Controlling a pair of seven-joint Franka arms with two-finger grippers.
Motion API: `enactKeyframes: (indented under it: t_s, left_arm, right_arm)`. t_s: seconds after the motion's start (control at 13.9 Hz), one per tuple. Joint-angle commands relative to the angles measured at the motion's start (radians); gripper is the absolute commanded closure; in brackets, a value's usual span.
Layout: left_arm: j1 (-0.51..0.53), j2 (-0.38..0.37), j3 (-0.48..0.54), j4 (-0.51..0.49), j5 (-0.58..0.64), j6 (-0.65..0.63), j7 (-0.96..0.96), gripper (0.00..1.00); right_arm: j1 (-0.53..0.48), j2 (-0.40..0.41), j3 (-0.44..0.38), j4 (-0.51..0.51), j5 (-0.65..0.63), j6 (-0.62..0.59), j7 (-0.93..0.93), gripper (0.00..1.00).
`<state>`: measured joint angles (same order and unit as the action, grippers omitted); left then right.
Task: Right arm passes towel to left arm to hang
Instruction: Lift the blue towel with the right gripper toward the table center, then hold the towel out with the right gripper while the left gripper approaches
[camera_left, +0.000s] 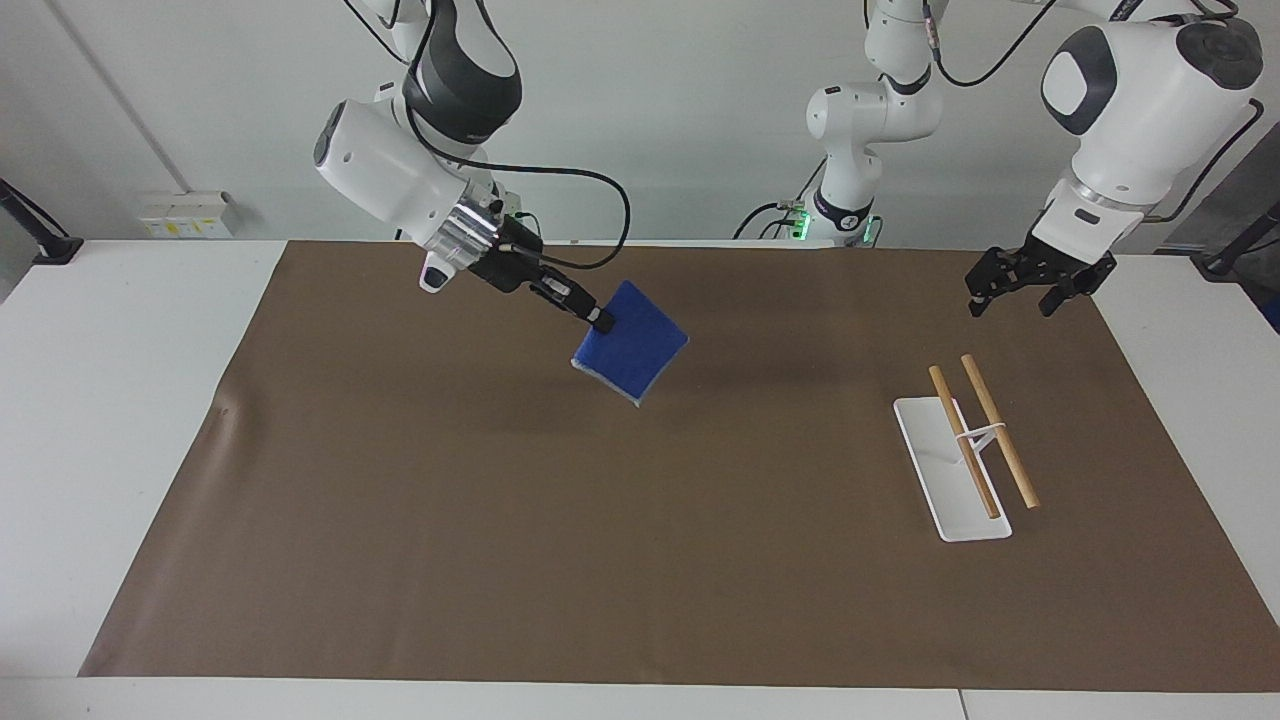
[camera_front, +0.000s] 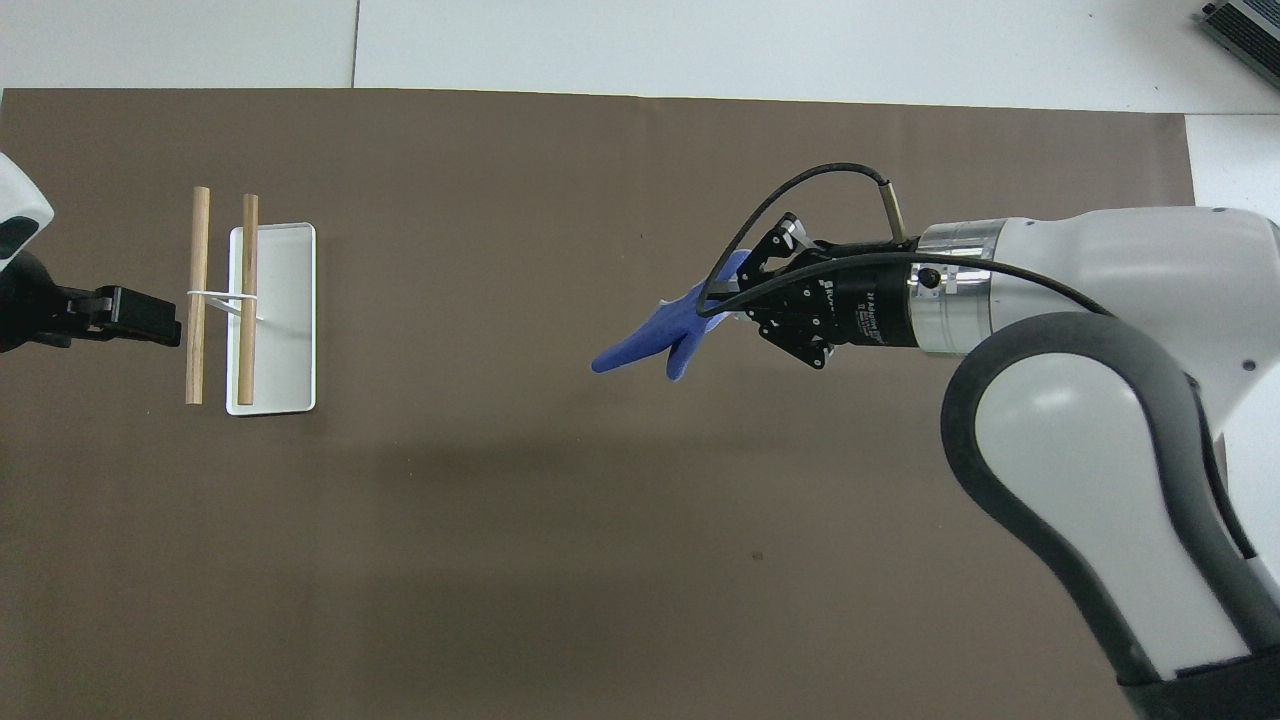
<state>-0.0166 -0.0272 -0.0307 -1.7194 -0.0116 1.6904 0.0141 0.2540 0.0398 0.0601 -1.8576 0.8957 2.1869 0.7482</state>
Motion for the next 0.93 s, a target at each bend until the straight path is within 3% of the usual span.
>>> enactKeyframes:
  t_s: [0.0,0.14,0.29,0.58,0.86]
  left_arm:
    - [-0.017,-0.031,0.008,-0.011,0.016,-0.002,-0.009,0.00]
    - [-0.019,-0.040,0.005,-0.026,0.016,0.003,-0.104,0.00]
    - [-0.026,-0.049,-0.001,-0.043,0.010,0.032,-0.416,0.00]
    - [-0.045,-0.059,-0.073,-0.097,-0.135,0.204,-0.892,0.00]
    - [-0.045,-0.072,-0.196,-0.157,-0.140,0.421,-1.438,0.00]
  right_arm:
    - [0.036,-0.011,0.006,-0.002,0.035,0.066,0.063,1.00]
    - [0.044,-0.014,0.006,0.018,0.112,0.074,0.095,1.00]
    - [0.044,-0.017,0.006,0.040,0.152,0.076,0.138,1.00]
    - [0.051,-0.014,0.007,0.046,0.213,0.169,0.264,1.00]
    - [0.090,-0.003,0.015,0.043,0.215,0.264,0.367,1.00]
